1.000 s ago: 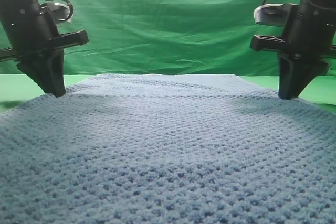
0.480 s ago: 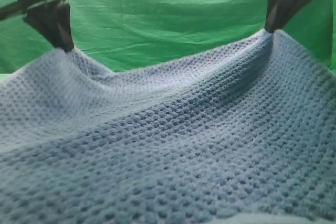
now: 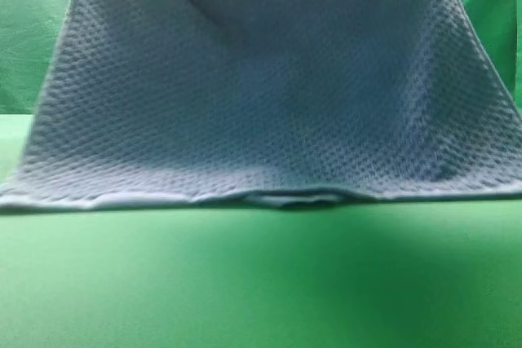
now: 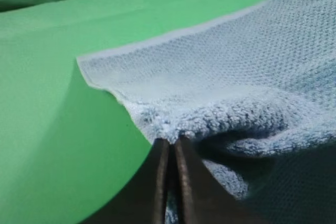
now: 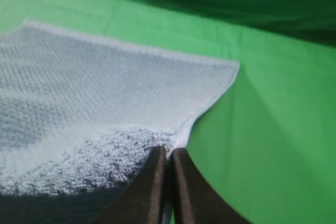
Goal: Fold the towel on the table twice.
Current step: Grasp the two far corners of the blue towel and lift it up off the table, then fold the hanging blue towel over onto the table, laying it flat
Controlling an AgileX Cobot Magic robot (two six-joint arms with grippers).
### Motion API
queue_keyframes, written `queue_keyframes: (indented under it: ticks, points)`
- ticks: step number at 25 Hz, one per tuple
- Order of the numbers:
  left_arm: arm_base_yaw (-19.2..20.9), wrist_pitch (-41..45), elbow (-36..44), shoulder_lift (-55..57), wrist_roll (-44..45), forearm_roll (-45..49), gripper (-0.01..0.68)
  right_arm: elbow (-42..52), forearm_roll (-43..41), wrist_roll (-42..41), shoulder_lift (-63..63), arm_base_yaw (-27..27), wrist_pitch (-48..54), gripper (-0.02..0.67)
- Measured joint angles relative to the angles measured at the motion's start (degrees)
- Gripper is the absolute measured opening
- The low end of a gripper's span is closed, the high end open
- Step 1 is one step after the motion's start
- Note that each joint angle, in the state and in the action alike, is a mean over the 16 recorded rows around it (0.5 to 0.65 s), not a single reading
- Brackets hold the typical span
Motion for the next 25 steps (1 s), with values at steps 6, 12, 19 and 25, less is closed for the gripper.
queue_keyframes:
  ticks: [6,12,19,25]
  points:
    - [-0.02,-4.9,-5.02,-0.28,-0.06,0.0,0.0,-5.92,1.04,-0.13,-0.27,0.0,-5.71,0.0]
    - [-0.15,-14.75,-6.98,-0.02,0.11,-1.43,0.0,-8.35,5.08,-3.09,1.06,0.0,-15.44,0.0]
    - [-0.67,-25.36,-7.32,2.2,1.03,-4.34,0.0,-8.68,12.41,-11.3,4.91,0.0,-25.21,0.0]
    - [-1.12,-27.68,-7.48,4.17,2.19,-5.31,0.0,-8.7,16.57,-18.11,7.72,-0.04,-26.51,0.0]
